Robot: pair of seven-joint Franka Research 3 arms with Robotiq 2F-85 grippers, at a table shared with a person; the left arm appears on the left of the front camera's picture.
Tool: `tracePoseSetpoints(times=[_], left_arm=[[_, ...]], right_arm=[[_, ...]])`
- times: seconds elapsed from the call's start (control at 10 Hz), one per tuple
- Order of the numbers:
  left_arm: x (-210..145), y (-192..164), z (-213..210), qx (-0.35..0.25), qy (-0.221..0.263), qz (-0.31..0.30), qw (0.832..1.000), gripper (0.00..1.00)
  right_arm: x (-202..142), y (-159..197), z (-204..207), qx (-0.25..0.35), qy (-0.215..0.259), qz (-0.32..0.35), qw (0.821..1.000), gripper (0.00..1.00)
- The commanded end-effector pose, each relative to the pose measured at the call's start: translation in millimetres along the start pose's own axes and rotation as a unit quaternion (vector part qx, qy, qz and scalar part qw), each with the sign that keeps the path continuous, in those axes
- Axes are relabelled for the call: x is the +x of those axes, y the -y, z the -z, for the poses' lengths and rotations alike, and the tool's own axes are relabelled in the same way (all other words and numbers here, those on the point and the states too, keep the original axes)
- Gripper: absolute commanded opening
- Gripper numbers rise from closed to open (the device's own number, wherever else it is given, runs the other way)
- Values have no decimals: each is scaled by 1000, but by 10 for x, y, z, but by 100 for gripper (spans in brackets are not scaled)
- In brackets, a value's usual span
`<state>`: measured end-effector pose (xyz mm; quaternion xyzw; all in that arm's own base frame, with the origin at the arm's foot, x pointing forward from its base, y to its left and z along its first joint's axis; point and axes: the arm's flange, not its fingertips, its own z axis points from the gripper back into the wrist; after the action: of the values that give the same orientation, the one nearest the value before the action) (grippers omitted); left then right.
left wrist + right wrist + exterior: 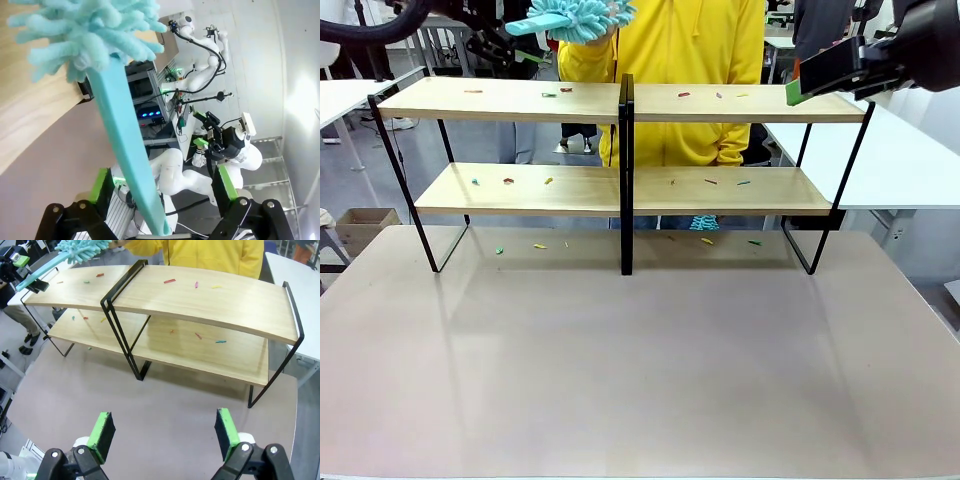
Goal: Clean the shelves.
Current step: Pick up the Duster when the human hands it over.
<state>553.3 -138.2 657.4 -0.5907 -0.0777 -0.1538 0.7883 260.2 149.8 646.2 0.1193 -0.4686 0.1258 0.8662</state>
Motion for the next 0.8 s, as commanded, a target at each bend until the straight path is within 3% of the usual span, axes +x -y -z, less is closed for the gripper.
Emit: tracePoseSetpoints(times=[0.0,0.2,0.3,0.4,0.5,0.6,0.7], left_arm=[[56,-4,-56,3,14,-7,1000,100],[58,-43,-50,-7,32,1,999,100],[64,-51,-51,3,39,2,999,42],[76,-45,-51,2,50,0,999,42],[77,-44,-43,4,58,3,998,0],[76,-42,-35,7,68,6,998,37],[74,-36,-31,14,82,12,996,0]], right_arm=[[0,8,-2,0,0,2,1000,100],[0,8,-2,0,0,2,1000,100],[0,8,-2,0,0,2,1000,100],[0,8,-2,0,0,2,1000,100],[0,8,-2,0,0,2,1000,100],[0,8,-2,0,0,2,1000,100],[0,8,-2,0,0,2,1000,100]])
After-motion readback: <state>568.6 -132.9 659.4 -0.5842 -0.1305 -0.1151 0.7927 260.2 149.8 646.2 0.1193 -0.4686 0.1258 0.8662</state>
